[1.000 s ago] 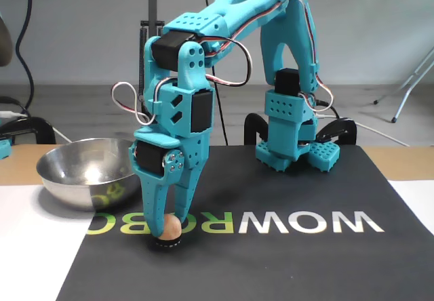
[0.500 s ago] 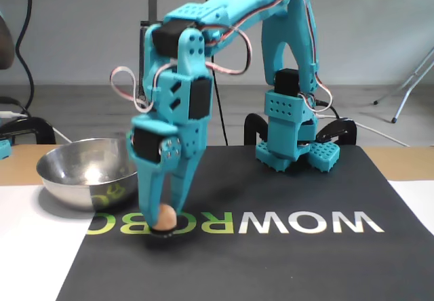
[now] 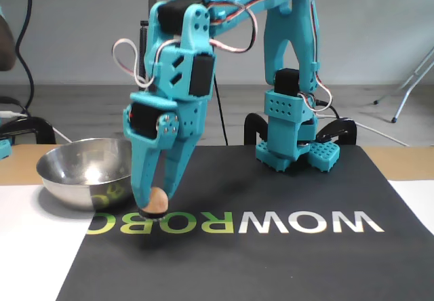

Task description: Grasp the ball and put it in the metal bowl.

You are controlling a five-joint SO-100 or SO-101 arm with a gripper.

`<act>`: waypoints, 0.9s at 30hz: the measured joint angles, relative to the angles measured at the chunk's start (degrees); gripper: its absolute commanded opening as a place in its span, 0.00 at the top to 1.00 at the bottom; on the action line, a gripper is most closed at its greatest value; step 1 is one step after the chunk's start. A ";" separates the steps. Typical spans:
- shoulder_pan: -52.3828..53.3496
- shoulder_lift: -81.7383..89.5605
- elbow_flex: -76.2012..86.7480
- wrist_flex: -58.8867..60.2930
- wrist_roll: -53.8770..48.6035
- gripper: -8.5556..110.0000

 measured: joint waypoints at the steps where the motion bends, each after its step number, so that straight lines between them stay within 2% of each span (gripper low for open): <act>1: 0.00 0.35 0.00 0.00 0.00 0.79; 13: 0.00 3.60 0.00 0.53 0.00 0.79; 27: 2.64 4.39 -9.58 12.39 -0.35 0.79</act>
